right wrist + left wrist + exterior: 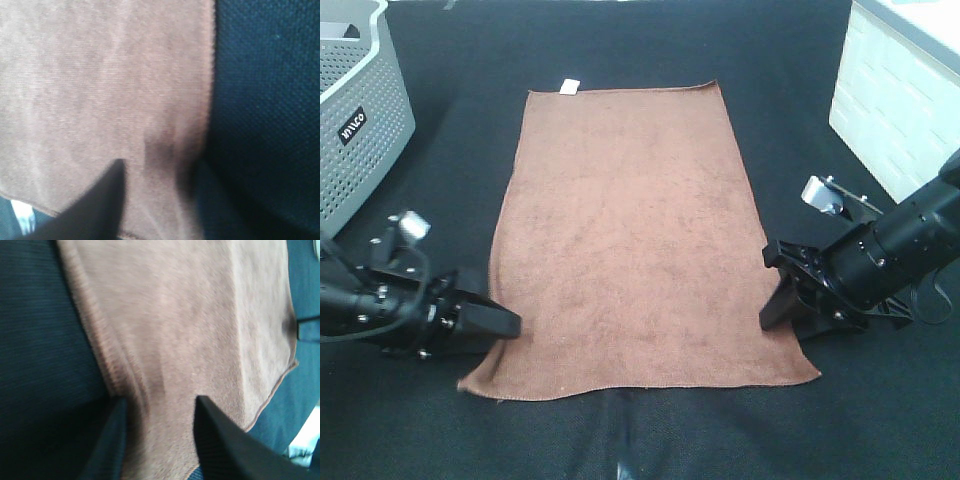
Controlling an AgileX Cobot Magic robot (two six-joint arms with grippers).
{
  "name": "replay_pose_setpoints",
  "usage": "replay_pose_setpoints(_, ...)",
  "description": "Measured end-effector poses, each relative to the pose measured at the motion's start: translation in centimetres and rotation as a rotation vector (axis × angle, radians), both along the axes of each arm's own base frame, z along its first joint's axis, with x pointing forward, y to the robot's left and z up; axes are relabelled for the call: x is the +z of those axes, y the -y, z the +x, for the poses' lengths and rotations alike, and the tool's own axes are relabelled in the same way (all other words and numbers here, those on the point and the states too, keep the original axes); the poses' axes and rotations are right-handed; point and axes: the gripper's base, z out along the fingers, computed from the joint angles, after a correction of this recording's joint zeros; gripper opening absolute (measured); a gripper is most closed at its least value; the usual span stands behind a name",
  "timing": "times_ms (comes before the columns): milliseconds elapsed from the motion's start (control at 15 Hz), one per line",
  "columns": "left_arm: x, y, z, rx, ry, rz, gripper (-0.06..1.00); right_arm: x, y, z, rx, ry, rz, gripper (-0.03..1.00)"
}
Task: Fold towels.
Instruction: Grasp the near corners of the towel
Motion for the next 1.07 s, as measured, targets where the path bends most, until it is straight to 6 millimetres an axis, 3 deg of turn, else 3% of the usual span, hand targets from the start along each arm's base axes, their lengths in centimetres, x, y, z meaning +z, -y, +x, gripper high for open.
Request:
replay_pose_setpoints(200, 0.0, 1.1, 0.5, -0.045, 0.017, 0.048, 0.03, -0.5, 0.0, -0.1, -0.001, -0.017, -0.001, 0.0)
replay_pose_setpoints(467, 0.0, 1.1, 0.5, -0.007, -0.03, 0.037, 0.0, -0.1, 0.0, 0.0, -0.004, -0.006, 0.003, 0.0)
replay_pose_setpoints(600, 0.5, 1.1, 0.4, -0.013, -0.037, 0.038, 0.0, 2.3, 0.0, 0.0, 0.0, 0.066, 0.013, 0.0)
replay_pose_setpoints(800, 3.4, 1.1, 0.2, -0.049, 0.008, 0.045, 0.0, 4.4, -0.1, -0.6, 0.016, 0.076, 0.022, 0.0)
replay_pose_setpoints(1067, 5.7, 0.7, -1.7, -0.117, 0.021, 0.086, 0.0, 4.7, 0.1, -3.0, 0.018, 0.018, 0.023, 0.0)
